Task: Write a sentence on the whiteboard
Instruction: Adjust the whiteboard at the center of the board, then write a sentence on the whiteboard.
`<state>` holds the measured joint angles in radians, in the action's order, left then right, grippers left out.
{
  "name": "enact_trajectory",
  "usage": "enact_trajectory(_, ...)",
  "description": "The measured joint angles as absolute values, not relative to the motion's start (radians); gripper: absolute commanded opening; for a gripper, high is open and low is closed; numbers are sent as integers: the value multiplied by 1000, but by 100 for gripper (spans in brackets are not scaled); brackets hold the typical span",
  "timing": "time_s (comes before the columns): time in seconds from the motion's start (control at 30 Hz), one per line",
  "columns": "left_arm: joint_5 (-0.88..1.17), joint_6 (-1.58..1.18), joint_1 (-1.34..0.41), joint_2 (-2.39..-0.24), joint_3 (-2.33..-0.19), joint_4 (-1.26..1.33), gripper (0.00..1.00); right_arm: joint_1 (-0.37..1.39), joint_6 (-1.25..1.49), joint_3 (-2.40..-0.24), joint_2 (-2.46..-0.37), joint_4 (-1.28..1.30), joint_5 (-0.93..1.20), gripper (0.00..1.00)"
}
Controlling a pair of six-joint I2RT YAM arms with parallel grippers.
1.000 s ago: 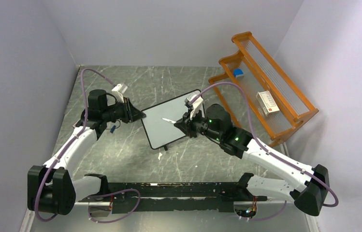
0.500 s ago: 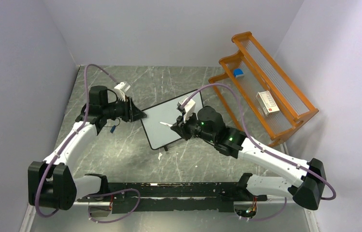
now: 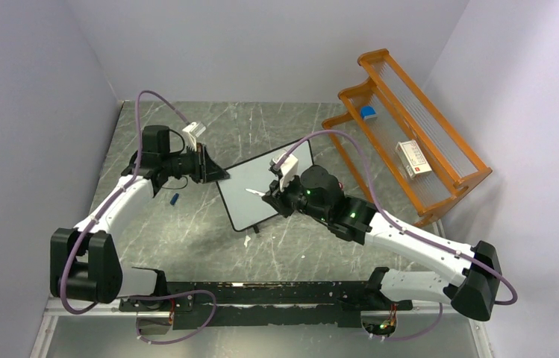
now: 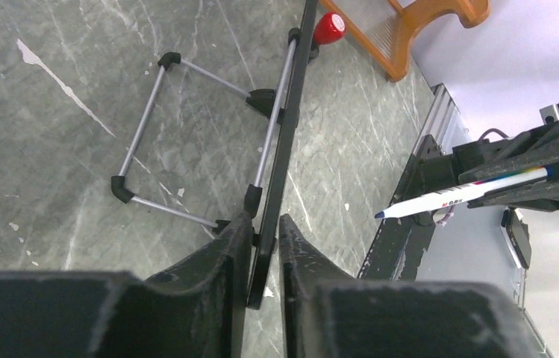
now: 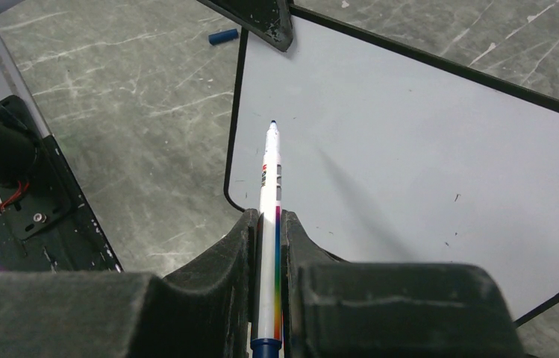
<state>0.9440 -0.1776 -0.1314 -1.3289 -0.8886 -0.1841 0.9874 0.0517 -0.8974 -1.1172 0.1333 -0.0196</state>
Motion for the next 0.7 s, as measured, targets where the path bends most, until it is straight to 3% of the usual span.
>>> enact_trajectory(0.27,982,-170,-131,-1272,-831,-167,9,1009,47,-901,-1127,136,-51,0)
enact_trajectory(0.7,864,-116,-195,-1161,-785,-189,5,1158,39,-926,-1155,142,-239,0)
